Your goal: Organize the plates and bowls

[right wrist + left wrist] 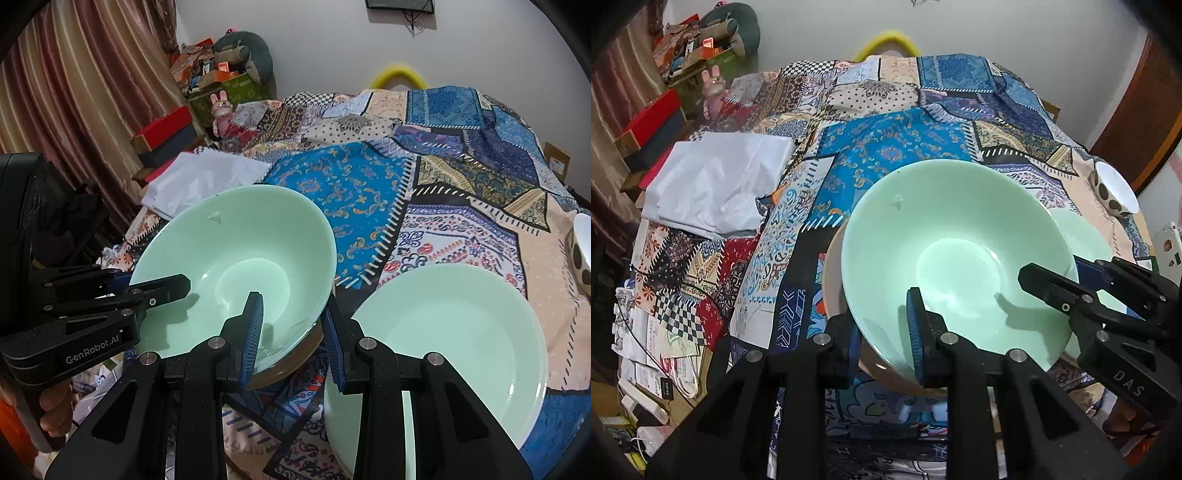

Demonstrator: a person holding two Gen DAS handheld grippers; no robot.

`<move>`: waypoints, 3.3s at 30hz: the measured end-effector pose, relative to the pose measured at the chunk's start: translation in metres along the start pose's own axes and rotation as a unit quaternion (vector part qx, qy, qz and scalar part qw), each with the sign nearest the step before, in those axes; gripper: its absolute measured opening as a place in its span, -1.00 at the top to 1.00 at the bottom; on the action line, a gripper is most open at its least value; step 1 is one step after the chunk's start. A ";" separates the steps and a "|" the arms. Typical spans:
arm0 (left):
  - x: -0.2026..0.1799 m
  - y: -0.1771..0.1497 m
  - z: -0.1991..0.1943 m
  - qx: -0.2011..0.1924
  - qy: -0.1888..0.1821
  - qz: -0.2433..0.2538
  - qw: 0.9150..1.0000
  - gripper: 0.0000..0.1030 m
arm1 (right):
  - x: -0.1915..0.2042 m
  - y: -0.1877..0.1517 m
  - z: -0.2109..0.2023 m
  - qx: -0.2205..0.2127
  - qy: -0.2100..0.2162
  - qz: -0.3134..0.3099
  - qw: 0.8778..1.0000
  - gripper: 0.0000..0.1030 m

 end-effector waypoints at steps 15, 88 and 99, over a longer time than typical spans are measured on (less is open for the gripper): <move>0.009 0.000 0.018 0.010 0.004 -0.003 1.000 0.57 | 0.002 -0.001 0.021 0.026 0.004 0.003 1.000 0.43; -0.234 0.067 -0.058 -0.113 -0.068 0.134 0.982 -0.17 | -0.185 -0.048 -0.164 -0.141 -0.097 0.133 0.976 0.23; -0.306 0.085 -0.032 -0.094 -0.080 0.169 0.978 -0.37 | -0.247 -0.073 -0.178 -0.136 -0.134 0.177 0.966 0.05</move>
Point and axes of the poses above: each gripper's, at about its wrist camera, not at the fingertips, and z roughly the way its jaws point, x to its left, y to its top, the point moved 3 cm from there along z, roughly the way its jaws point, and after that the axes turned 11 degrees about x, right-handed, at the moved point
